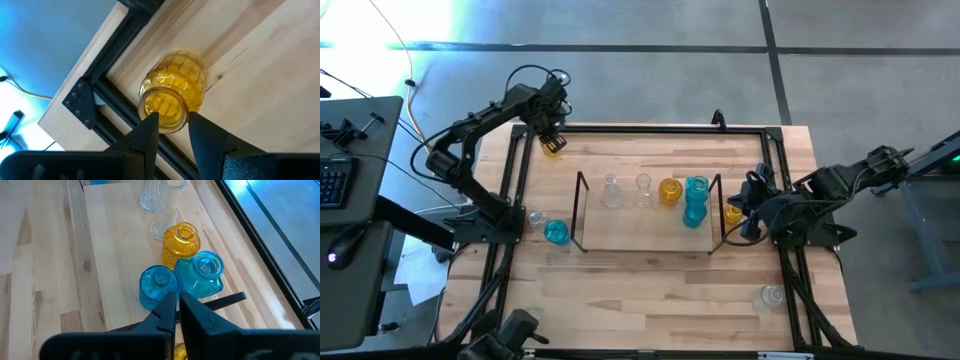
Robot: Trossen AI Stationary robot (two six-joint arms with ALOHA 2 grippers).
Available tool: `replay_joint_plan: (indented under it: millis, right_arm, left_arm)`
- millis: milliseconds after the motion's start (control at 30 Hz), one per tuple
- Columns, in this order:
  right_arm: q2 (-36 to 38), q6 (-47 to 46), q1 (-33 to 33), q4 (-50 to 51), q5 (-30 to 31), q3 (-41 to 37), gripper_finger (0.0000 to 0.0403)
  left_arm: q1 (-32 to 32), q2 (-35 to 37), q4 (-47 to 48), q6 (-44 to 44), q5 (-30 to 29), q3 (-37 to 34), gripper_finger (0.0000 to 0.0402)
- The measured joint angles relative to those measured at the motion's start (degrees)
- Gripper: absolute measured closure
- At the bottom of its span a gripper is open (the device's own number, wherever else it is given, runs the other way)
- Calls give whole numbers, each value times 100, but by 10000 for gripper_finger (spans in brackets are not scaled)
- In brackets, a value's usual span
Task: Sort vases onto shelf
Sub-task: Put the yellow vase on the shelf aligned with the other yellow vase
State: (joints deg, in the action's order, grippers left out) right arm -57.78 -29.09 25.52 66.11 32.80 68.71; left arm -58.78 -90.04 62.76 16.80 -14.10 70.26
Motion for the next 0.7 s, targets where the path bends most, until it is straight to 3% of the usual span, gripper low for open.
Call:
replay_joint_plan:
  millis: [200, 433, 700]
  right_arm:
    - [0, -42, 0, -2, 0, 0, 394]
    - [-2, -41, 0, -4, 0, 0, 394]
    - [-2, -29, 0, -8, -2, 0, 394]
  left_arm:
    - [-74, -187, -6, 110, 28, -2, 321]
    - [-83, -365, -4, 329, 1, 13, 390]
    - [107, 133, 303, 443, -110, 114, 397]
